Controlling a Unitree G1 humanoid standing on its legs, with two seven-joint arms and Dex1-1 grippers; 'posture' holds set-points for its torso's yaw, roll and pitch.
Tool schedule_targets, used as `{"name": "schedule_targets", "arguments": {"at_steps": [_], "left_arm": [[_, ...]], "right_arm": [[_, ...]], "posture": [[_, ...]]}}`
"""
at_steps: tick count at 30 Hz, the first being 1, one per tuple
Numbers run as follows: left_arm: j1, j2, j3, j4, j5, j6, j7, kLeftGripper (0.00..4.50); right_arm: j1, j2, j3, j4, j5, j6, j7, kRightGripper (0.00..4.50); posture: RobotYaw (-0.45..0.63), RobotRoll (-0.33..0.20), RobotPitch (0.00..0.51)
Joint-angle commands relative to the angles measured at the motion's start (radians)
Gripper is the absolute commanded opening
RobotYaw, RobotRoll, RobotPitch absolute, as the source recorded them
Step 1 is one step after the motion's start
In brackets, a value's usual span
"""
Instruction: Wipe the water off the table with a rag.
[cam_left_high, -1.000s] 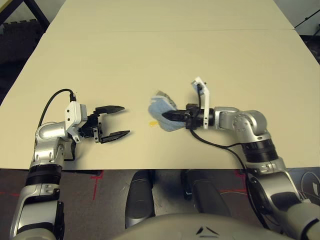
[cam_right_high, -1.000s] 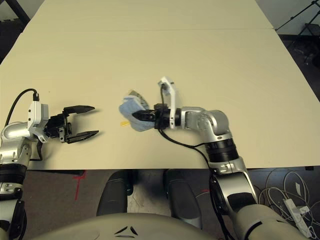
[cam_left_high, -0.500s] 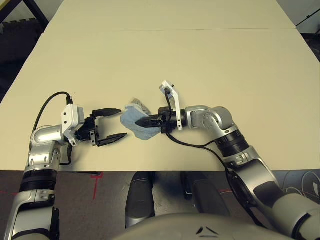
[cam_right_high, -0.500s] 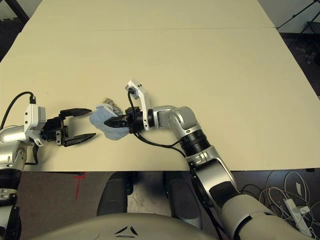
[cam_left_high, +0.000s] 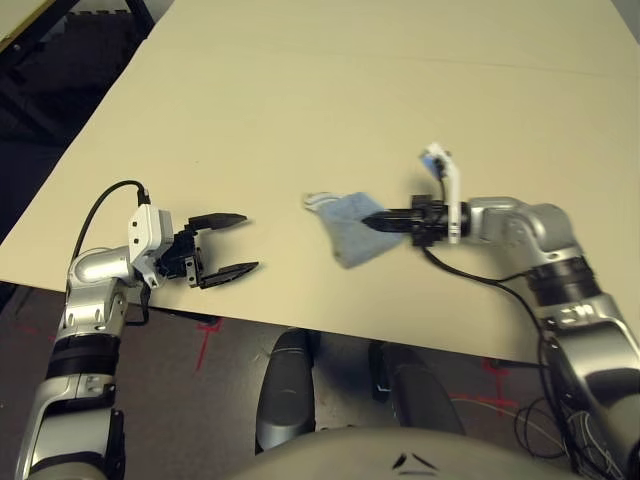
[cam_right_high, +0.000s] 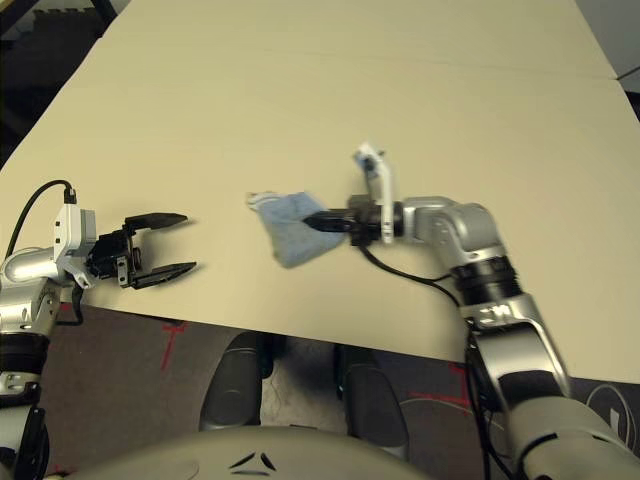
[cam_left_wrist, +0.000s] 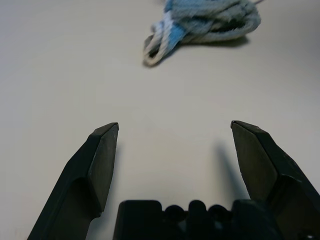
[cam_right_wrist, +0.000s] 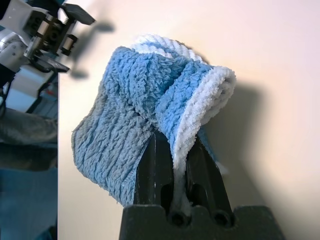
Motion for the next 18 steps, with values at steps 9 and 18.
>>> {"name": "schedule_targets", "arguments": {"at_steps": [9, 18], "left_arm": [[-0.075, -0.025, -0.040, 0.074, 0.024, -0.038, -0.034, 4.50], [-0.108, -0.036, -0.054, 0.111, 0.027, -0.056, -0.039, 4.50]], "right_arm": [[-0.042, 0.082, -0.299, -0.008, 0.173, 0.049, -0.139, 0.02], [-0.150, 0.029, -0.446, 0.093, 0.161, -0.047, -0.262, 0.02]], "posture": [[0.17, 0.000, 0.245], [0.15, 0.000, 0.227]]}}
